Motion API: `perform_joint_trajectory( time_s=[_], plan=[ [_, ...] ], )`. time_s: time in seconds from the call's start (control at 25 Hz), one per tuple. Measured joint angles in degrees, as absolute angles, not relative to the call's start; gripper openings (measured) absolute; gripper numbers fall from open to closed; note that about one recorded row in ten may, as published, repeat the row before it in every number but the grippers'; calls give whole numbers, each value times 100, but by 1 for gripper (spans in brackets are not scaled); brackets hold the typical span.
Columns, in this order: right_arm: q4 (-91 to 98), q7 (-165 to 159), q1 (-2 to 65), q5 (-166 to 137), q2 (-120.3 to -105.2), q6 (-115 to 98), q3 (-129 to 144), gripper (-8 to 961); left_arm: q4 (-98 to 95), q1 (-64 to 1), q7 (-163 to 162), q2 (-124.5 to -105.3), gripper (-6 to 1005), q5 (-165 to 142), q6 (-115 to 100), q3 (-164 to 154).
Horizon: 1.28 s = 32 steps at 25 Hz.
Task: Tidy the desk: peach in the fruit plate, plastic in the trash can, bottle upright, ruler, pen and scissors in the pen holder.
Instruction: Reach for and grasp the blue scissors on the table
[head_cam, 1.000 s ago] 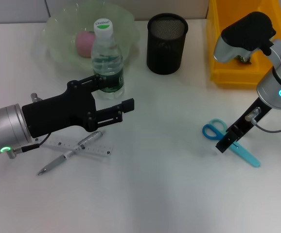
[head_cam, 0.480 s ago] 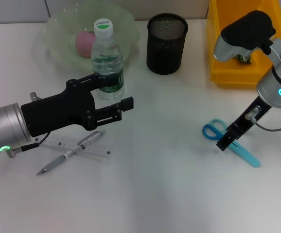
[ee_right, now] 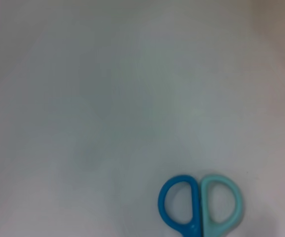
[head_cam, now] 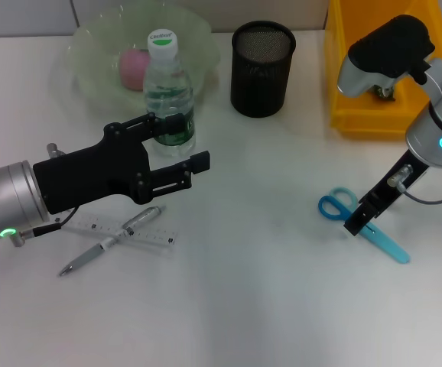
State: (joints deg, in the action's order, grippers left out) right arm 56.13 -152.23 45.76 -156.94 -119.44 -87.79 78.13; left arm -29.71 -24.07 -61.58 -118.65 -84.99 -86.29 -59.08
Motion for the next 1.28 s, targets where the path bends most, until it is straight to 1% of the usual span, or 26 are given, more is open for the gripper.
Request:
perform_joint_trajectory(
  time_s=[1.28],
  plan=[
    [5416,-15266,4690,-15706,-11944,-8628,7972,780,-2908,-2504,-6091,-11874,739,-8503,-8269,-5950]
  ],
)
